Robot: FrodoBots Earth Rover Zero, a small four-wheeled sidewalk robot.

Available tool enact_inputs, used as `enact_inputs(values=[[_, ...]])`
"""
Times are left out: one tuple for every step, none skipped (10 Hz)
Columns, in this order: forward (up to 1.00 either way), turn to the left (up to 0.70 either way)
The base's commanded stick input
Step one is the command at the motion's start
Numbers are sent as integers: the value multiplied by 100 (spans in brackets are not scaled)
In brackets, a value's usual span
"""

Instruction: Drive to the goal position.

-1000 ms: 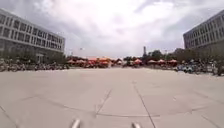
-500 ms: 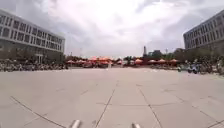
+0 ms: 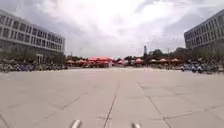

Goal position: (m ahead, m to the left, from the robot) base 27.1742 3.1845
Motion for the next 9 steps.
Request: enact_inputs(values=[[85, -2], [85, -2], [85, -2], [85, -2], [85, -2], [85, -2], [85, -2], [85, -2], [85, -2]])
